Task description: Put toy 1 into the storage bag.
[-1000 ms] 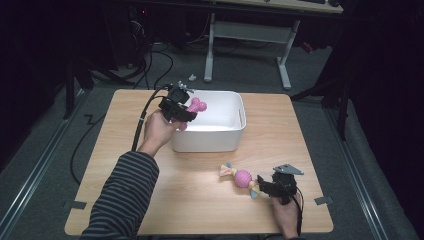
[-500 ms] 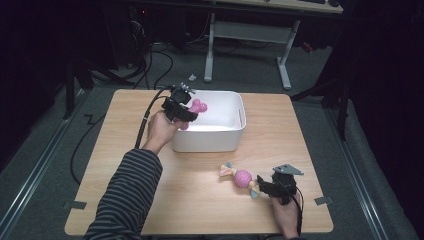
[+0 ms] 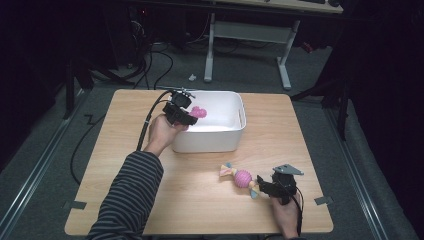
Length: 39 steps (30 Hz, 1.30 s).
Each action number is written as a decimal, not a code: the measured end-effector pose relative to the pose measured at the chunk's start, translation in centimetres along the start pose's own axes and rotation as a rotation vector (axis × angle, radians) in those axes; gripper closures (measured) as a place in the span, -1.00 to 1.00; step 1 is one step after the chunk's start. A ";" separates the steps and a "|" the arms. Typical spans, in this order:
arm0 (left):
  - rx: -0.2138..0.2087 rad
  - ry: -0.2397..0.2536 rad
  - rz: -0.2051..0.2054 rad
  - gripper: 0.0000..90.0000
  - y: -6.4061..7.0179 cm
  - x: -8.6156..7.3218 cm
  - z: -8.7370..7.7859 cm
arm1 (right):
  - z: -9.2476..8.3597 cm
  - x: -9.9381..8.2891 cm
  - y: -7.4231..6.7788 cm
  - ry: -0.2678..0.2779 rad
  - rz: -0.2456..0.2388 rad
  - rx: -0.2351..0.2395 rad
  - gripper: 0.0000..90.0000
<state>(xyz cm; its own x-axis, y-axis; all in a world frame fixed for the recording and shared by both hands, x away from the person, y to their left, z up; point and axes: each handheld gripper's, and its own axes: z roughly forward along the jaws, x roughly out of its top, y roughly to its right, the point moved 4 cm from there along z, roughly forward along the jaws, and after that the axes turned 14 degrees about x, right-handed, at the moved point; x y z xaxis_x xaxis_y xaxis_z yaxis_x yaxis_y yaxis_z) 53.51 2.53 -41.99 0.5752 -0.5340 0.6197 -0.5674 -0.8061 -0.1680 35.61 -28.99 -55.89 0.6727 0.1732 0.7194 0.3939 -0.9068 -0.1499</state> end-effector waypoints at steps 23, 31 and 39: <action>0.011 0.076 -0.009 -0.04 -0.1 -0.2 -3.9 | 0.0 0.0 0.0 -0.002 -0.005 0.002 -0.44; 0.016 0.162 -0.060 -0.12 -1.0 -0.9 -6.4 | 0.0 0.0 0.0 -0.002 -0.005 0.002 -0.44; 0.016 0.216 -0.115 -0.11 -1.7 -2.5 -8.1 | 0.0 0.0 0.0 -0.001 -0.005 0.001 -0.44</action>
<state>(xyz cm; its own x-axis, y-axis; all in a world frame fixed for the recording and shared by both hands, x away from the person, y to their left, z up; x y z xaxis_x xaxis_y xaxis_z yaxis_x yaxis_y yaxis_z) 48.25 7.34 -37.09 0.4952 -0.3726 0.7848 -0.4950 -0.8634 -0.0976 35.61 -28.99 -55.89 0.6716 0.1783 0.7192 0.3980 -0.9055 -0.1472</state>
